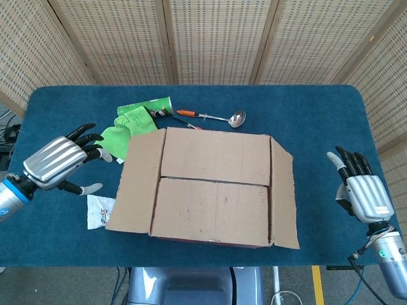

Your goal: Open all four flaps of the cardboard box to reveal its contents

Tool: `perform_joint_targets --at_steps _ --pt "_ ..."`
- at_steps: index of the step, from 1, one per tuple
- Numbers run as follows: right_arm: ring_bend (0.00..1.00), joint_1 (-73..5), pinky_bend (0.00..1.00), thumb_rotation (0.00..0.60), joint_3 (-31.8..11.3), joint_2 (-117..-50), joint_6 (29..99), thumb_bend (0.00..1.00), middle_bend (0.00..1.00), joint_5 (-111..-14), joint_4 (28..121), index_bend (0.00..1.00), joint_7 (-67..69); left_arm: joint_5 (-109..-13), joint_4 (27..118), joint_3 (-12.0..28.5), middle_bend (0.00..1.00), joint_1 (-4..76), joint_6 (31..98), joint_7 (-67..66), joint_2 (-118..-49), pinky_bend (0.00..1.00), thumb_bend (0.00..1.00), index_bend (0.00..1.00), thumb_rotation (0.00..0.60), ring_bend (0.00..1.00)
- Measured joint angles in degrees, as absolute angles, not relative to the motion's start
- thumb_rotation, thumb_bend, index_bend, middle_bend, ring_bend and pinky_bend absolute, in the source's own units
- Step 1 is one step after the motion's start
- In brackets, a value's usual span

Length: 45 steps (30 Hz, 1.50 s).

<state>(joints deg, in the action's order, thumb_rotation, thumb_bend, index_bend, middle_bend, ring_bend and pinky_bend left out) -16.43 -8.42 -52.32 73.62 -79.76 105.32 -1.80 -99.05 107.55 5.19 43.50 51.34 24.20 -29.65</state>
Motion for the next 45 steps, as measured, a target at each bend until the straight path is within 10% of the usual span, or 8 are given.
perform_joint_targets --at_steps 13,45 --pt "0.0 -15.66 0.0 0.6 -8.13 -52.11 74.44 1.0 0.0 -80.25 104.3 0.03 -0.07 -84.98 110.5 9.09 0.0 46.0 45.62 5.96 -39.08 0.0 0.28 0.04 0.395 0.0" --pt "0.0 -14.84 0.0 0.6 -7.83 -52.52 74.69 1.0 0.0 -80.36 101.66 0.03 3.08 -51.6 107.07 9.67 0.0 58.82 49.66 -29.81 -66.97 0.0 0.27 0.0 0.497 0.0"
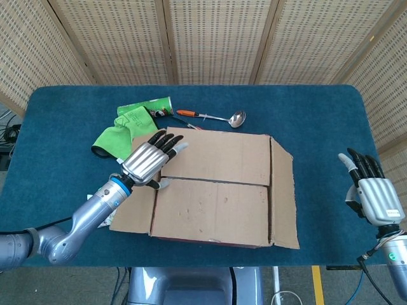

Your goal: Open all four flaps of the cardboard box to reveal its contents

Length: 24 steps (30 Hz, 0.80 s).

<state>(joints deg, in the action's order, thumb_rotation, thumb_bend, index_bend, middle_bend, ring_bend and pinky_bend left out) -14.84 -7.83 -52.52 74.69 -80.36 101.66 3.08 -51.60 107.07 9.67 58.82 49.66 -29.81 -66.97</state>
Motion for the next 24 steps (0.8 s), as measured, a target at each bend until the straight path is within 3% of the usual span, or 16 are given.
perform_joint_targets --at_steps 24 --pt "0.0 -13.83 0.0 0.6 -7.75 -52.07 75.31 1.0 0.0 -80.27 99.92 0.04 5.65 -46.0 103.66 7.99 0.0 61.86 55.0 -37.77 -74.05 0.0 0.27 0.0 0.5 0.0"
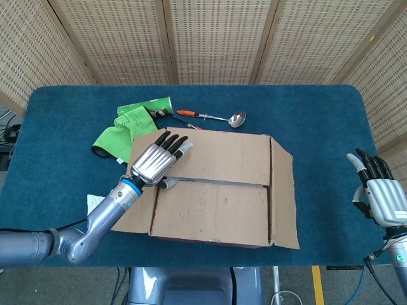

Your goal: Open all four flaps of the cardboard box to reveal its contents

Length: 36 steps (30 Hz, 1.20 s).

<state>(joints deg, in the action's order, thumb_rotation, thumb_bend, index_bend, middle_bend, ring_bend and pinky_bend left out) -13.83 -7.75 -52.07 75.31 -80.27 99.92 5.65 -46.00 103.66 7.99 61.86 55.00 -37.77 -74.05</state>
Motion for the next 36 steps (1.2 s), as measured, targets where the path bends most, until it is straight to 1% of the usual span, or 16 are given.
perform_joint_targets --at_steps 8,15,28,32,36 --pt "0.0 -13.58 0.0 0.6 -7.9 -51.87 75.63 1.0 0.0 -80.1 99.88 0.03 5.75 -44.33 101.92 8.41 0.0 62.5 55.79 -38.33 -75.75 0.0 0.27 0.0 0.5 0.0" --pt "0.0 -13.38 0.0 0.6 -7.92 -51.81 75.77 1.0 0.0 -80.01 100.0 0.03 5.79 -45.14 100.81 8.89 0.0 62.23 57.44 -37.7 -76.87 0.0 0.27 0.0 0.502 0.0" --pt "0.0 -13.1 0.0 0.6 -7.99 -51.52 76.32 1.0 0.0 -80.43 100.6 0.03 5.68 -53.51 100.36 10.5 0.0 59.78 63.38 -34.6 -76.46 0.0 0.27 0.0 0.502 0.0" --pt "0.0 -13.05 0.0 0.6 -8.0 -51.43 76.44 1.0 0.0 -80.62 100.67 0.03 5.78 -56.41 100.34 11.88 0.0 59.12 65.37 -33.12 -75.38 0.0 0.27 0.0 0.501 0.0" --pt "0.0 -12.94 0.0 0.6 -7.94 -51.4 76.31 1.0 0.0 -80.48 100.37 0.03 6.14 -56.77 98.29 13.9 0.0 59.31 65.08 -31.72 -74.88 0.0 0.27 0.0 0.503 0.0"
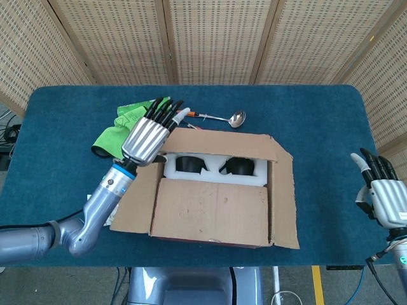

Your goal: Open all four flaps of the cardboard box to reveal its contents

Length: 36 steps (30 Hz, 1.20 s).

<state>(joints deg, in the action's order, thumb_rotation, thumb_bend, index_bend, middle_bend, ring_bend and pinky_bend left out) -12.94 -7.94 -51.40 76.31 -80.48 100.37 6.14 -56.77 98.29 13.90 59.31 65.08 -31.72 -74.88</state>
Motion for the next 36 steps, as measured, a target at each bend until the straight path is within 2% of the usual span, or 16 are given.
perform_joint_targets --at_steps 13,29,36 --pt "0.0 -12.93 0.0 0.6 -8.16 -50.72 75.9 1.0 0.0 -79.8 100.16 0.03 6.1 -49.74 89.38 18.82 0.0 64.62 59.41 -33.82 -77.3 0.0 0.26 0.0 0.501 0.0" --pt "0.0 -12.68 0.0 0.6 -8.58 -49.43 75.1 1.0 0.0 -77.85 99.8 0.03 6.22 -39.59 68.22 20.88 0.0 73.24 54.68 -41.06 -88.52 0.0 0.26 0.0 0.504 0.0" --pt "0.0 -12.59 0.0 0.6 -8.56 -49.34 74.99 1.0 0.0 -77.85 99.67 0.03 6.54 -39.44 67.74 21.32 0.0 73.43 55.12 -40.95 -88.67 0.0 0.26 0.0 0.502 0.0"
